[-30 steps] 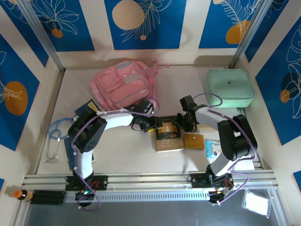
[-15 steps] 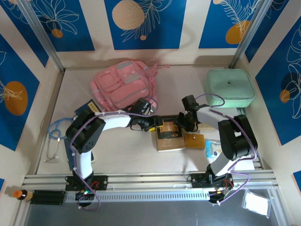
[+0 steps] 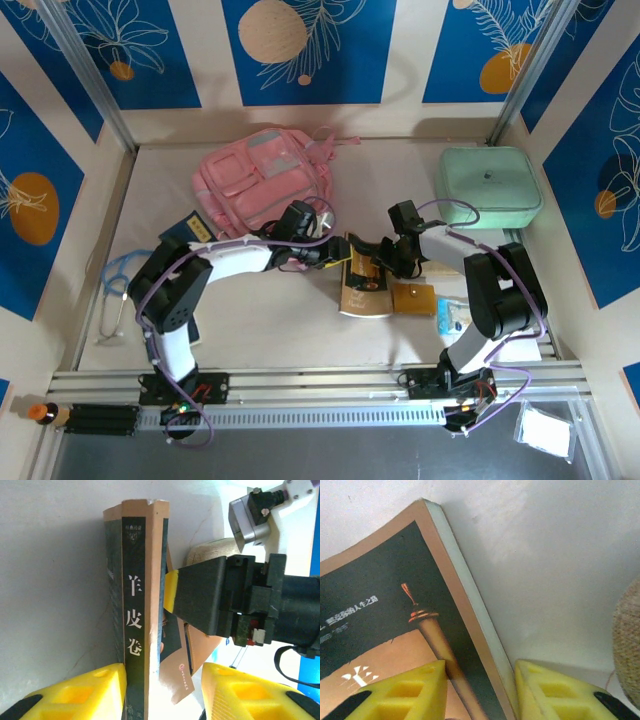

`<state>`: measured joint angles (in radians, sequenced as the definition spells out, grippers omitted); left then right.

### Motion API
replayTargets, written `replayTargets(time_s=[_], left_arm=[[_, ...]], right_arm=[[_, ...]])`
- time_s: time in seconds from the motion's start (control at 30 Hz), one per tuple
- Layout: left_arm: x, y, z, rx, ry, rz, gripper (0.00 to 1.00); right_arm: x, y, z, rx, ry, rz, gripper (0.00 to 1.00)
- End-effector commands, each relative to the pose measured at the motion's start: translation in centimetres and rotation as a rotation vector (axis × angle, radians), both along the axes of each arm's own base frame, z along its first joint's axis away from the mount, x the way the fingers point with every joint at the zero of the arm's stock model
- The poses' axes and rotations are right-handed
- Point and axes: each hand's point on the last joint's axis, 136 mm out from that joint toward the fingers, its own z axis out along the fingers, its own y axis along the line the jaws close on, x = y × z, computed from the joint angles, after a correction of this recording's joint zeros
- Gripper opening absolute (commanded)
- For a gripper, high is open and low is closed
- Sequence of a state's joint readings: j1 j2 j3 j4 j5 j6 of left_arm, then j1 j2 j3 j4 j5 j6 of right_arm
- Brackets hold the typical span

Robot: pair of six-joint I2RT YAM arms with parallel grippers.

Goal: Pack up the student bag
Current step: Pick up the book at the center of the table.

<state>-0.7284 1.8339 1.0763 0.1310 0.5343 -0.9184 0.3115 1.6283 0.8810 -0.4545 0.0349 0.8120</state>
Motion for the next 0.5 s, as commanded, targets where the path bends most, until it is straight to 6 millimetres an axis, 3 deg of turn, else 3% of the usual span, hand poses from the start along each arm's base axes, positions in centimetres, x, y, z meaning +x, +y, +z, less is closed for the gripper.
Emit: replayTargets(time_s=[0.0, 0.3, 0.47], left_arm=[[-0.4, -2.3, 0.9, -0.057, -0.032, -0.076, 0.41], [0.6, -1.7, -0.5, 0.015, -0.035, -0.031, 0.34], [0.7, -1.3, -0.2, 0.028, -0.057, -0.024, 0.27]], right_arm=[[-0.7, 1.6, -1.2, 0.051, 0.049, 0.019, 0.31], [-0.9, 0.7, -1.6, 0.001, 0.067, -0.010, 0.26], [-0.8, 0.8, -1.4, 0.005, 0.060, -0.014, 0.26]])
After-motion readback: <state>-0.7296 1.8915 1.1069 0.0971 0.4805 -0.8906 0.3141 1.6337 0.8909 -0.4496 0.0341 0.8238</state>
